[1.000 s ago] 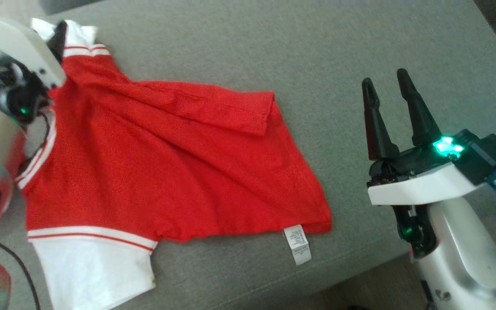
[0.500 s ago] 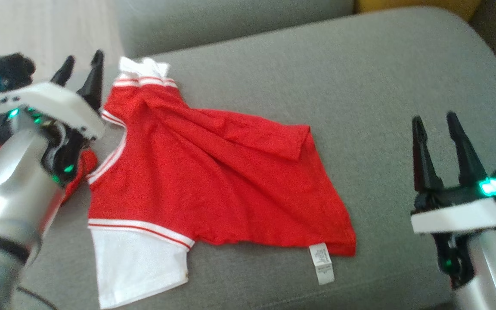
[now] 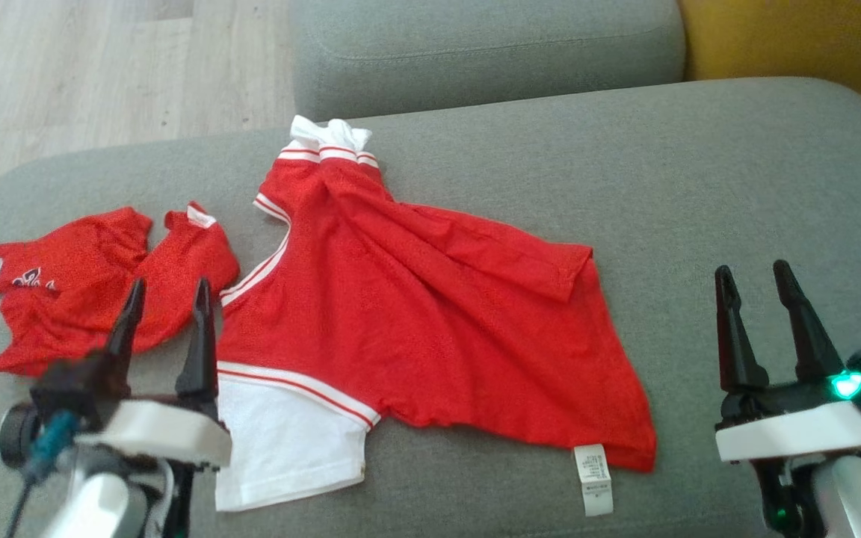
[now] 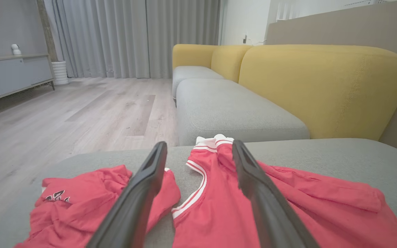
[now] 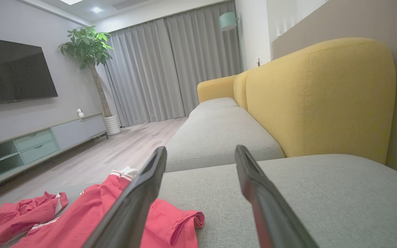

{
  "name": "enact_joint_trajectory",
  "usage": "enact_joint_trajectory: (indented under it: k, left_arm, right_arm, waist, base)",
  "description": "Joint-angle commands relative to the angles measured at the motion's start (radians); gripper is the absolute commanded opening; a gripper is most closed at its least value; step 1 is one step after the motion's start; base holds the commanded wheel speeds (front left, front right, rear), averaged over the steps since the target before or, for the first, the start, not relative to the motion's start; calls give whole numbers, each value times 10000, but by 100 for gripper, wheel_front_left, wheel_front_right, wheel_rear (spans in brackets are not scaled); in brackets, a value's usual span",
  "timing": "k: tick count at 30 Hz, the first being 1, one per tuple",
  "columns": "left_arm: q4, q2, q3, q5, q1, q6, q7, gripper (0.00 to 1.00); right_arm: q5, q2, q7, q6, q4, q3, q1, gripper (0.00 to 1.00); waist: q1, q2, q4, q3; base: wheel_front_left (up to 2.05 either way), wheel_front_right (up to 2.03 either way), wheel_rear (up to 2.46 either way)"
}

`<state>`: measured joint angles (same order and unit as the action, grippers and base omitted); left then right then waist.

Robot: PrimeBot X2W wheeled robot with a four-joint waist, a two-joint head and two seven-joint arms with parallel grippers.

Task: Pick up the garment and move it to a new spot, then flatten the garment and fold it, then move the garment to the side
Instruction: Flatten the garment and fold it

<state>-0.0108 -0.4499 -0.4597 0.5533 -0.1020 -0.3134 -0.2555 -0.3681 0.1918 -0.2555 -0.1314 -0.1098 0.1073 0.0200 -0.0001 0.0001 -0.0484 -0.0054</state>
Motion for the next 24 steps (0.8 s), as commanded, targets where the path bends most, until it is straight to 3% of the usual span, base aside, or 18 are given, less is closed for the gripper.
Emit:
enact_joint_trajectory:
  k: [1,9,19,21,24]
  left_arm:
    - [576,-6,771,-469,-269,-151,-61,100]
    - [681,1058,1448,-1672,851,-63,-62,100]
    - [123,1981,2327,-2272,982,937,-62,100]
    - [-191,2030,2332,-2169,1100,1041,7,100]
    - [-491,1984,2250,-1803,1262,1102,1060,100]
  right_arm:
    - [136,95,-63,7,327,120,120,100]
    - [663,13,-63,7,314,14,-38,100]
    - [732,23,-48,7,-55,190,79,100]
    - [584,128,435,7,-334,279,72,100]
    - [324,384,1673,7,-535,374,3,100]
  waist:
    - [1,-1,66,18]
    - [1,-1,144,90]
    - [1,-1,36,87]
    - [1,-1,7,50]
    - [1,-1,19,7]
  base:
    - [0,0,0]
    - [0,0,0]
    - [0,0,0]
    - [0,0,0]
    - [0,0,0]
